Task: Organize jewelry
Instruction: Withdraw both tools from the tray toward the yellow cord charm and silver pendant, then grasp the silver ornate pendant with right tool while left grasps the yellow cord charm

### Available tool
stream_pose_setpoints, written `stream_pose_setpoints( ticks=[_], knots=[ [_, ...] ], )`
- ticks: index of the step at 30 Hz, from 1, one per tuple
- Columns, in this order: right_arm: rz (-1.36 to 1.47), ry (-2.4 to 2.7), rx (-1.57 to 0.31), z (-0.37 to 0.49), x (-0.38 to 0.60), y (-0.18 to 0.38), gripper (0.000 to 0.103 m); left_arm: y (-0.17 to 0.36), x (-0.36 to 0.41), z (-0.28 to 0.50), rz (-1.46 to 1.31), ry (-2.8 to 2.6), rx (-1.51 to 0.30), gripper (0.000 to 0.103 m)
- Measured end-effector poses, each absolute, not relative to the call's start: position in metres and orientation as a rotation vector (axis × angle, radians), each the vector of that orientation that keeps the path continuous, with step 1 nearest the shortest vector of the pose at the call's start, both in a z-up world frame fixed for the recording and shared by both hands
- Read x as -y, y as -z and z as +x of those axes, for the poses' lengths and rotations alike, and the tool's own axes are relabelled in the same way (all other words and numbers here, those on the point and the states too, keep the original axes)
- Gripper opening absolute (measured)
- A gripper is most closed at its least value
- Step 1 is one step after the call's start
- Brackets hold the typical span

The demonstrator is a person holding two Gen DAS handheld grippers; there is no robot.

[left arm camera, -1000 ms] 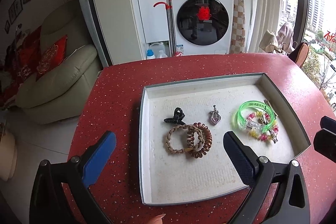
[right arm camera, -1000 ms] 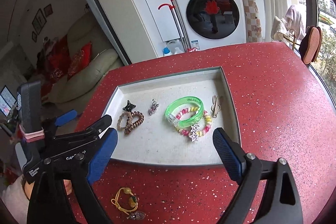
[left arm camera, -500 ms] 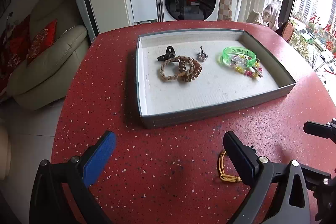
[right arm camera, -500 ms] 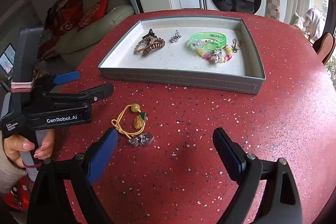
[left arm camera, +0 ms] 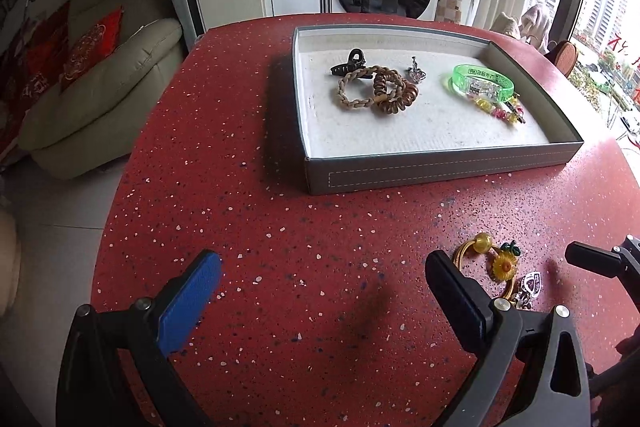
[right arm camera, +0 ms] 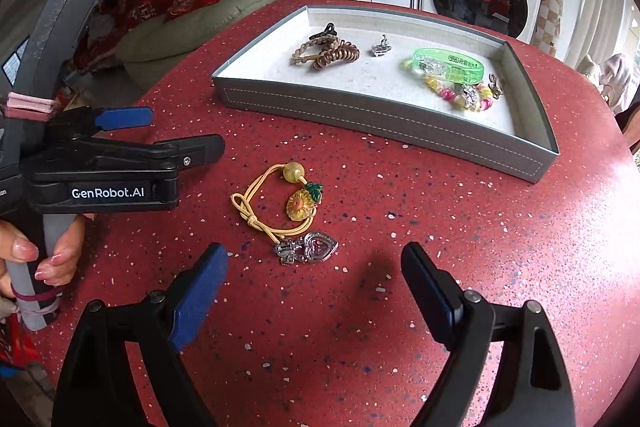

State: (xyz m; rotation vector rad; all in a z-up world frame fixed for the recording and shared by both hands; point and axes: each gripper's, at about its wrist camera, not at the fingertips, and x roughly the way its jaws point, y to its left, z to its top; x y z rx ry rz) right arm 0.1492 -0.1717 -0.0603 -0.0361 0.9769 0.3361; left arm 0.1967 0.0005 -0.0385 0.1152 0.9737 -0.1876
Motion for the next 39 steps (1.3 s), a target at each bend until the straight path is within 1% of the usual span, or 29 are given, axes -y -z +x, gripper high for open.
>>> stream_pose_setpoints(
  ticks=[1,2,5,7,8,10,17,27,29,30,31,34,36,38,39],
  knots=[
    [-0.046,-0.34,-0.973,0.15,0.169,0.061,0.082,0.039,0.0,0.196,0.12,0.188,-0.974,0.103],
    [-0.057,-0.34,-0.97,0.151,0.167,0.061,0.08,0.039,0.001,0.197,0.122,0.19,-0.975,0.103],
    [-0.088,-0.333,-0.971,0.153,0.161,0.065,0.068,0.04,0.002,0.198,0.117,0.194,-0.982,0.103],
    [-0.115,-0.317,-0.957,0.152,0.159,0.065,0.055,0.04,0.003,0.198,0.114,0.196,-0.983,0.103],
    [-0.126,-0.31,-0.952,0.15,0.159,0.065,0.052,0.039,0.004,0.199,0.114,0.198,-0.983,0.103],
    [-0.131,-0.302,-0.947,0.15,0.16,0.064,0.035,0.039,0.006,0.199,0.117,0.205,-0.982,0.103],
    [-0.088,-0.239,-0.94,0.148,0.18,0.061,0.035,0.039,0.021,0.197,0.141,0.268,-0.977,0.103],
    [-0.047,-0.194,-0.941,0.142,0.205,0.057,0.034,0.047,0.069,0.191,0.263,0.428,-0.988,0.102],
    [-0.039,-0.187,-0.941,0.141,0.209,0.057,0.034,0.048,0.072,0.191,0.271,0.442,-0.991,0.097],
    [-0.034,-0.183,-0.941,0.141,0.211,0.057,0.034,0.047,0.072,0.191,0.265,0.456,-0.988,0.091],
    [-0.027,-0.182,-0.94,0.14,0.213,0.057,0.034,0.046,0.074,0.19,0.266,0.463,-0.988,0.088],
    [-0.006,-0.177,-0.942,0.14,0.218,0.056,0.034,0.044,0.076,0.189,0.284,0.464,-0.977,0.086],
    [0.01,-0.174,-0.942,0.139,0.221,0.055,0.034,0.043,0.076,0.19,0.272,0.483,-0.984,0.077],
    [0.027,-0.172,-0.945,0.139,0.223,0.055,0.034,0.042,0.077,0.189,0.278,0.493,-0.985,0.073],
    [0.033,-0.171,-0.945,0.138,0.224,0.054,0.034,0.042,0.078,0.189,0.281,0.501,-0.983,0.067]
  ],
)
